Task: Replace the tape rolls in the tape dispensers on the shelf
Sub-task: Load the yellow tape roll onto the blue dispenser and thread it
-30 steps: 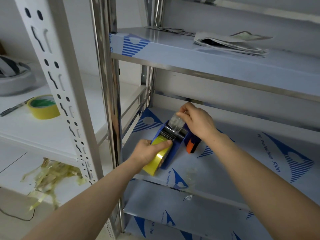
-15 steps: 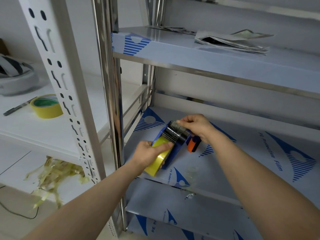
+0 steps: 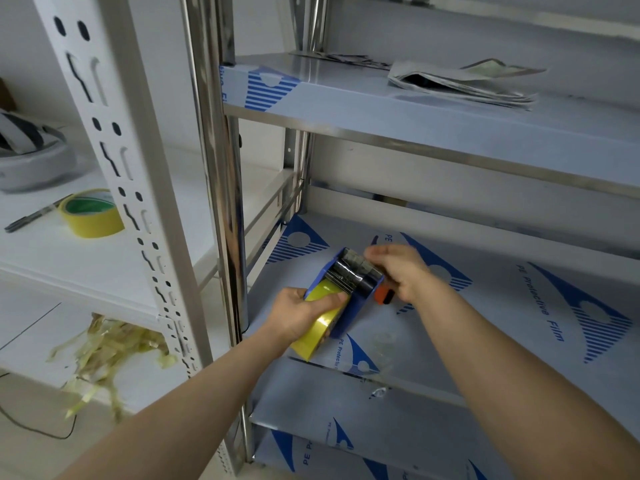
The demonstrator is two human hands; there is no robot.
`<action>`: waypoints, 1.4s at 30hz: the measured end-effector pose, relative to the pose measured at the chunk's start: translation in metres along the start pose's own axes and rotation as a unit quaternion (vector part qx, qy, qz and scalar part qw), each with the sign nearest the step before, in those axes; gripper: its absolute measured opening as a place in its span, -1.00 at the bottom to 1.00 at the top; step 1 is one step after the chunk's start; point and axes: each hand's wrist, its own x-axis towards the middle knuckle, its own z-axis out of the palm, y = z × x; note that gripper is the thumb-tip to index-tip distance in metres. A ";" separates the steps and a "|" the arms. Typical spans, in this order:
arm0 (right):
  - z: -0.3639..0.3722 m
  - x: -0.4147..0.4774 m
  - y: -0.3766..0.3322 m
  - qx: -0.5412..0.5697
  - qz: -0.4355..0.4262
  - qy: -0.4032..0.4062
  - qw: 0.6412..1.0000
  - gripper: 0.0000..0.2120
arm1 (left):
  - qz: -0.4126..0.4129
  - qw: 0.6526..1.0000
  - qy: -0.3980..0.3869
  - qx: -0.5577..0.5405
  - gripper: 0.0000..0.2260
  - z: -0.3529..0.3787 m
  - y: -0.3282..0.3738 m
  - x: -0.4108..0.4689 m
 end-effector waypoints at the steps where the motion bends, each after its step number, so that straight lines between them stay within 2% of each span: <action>1: -0.002 -0.001 -0.005 -0.014 -0.073 0.030 0.997 -0.95 | 0.001 1.000 0.003 -0.001 -0.76 0.000 0.000 0.000; 2: -0.004 -0.004 -0.010 -0.026 -0.141 0.040 0.989 -0.91 | 0.001 1.000 0.008 -0.003 -0.77 -0.001 0.000 0.000; 4: -0.004 -0.017 -0.019 -0.079 -0.230 0.007 0.970 -0.88 | 0.002 1.000 0.014 -0.010 -0.78 -0.002 0.001 0.000; 7: 0.005 -0.033 -0.017 -0.199 -0.250 -0.043 0.946 -0.76 | 0.006 1.000 0.015 -0.013 -0.78 0.001 0.004 0.000; 12: 0.012 -0.035 -0.009 -0.272 -0.273 -0.010 0.923 -0.73 | 0.008 1.000 0.021 -0.001 -0.76 0.005 0.007 0.002; 15: 0.015 -0.034 -0.005 -0.339 -0.314 0.009 0.887 -0.72 | 0.007 1.000 0.021 0.003 -0.74 0.006 0.006 0.002; 17: 0.013 -0.030 -0.004 -0.344 -0.307 -0.006 0.887 -0.70 | 0.004 1.000 0.020 -0.003 -0.74 0.006 0.005 0.002; 21: 0.006 -0.031 -0.003 -0.286 -0.259 -0.058 0.921 -0.65 | -0.005 0.999 0.031 -0.043 -0.79 0.003 0.005 0.001; 26: 0.004 -0.032 0.001 -0.324 -0.270 -0.051 0.905 -0.69 | 0.006 0.998 0.035 -0.047 -0.81 0.002 0.005 0.001; 31: 0.000 -0.035 -0.003 -0.292 -0.255 -0.086 0.918 -0.67 | 0.004 0.999 0.040 -0.036 -0.81 0.001 0.005 0.002; 36: 0.003 -0.033 -0.014 -0.301 -0.227 -0.043 0.925 -0.61 | 0.008 0.999 0.034 -0.003 -0.76 0.005 0.006 0.003; 38: 0.009 -0.032 -0.019 -0.340 -0.240 -0.054 0.908 -0.57 | 0.009 0.999 0.031 0.002 -0.74 0.008 0.008 0.003; 42: 0.013 -0.028 -0.015 -0.400 -0.270 -0.047 0.875 -0.66 | 0.013 1.000 0.027 0.009 -0.72 0.010 0.011 0.004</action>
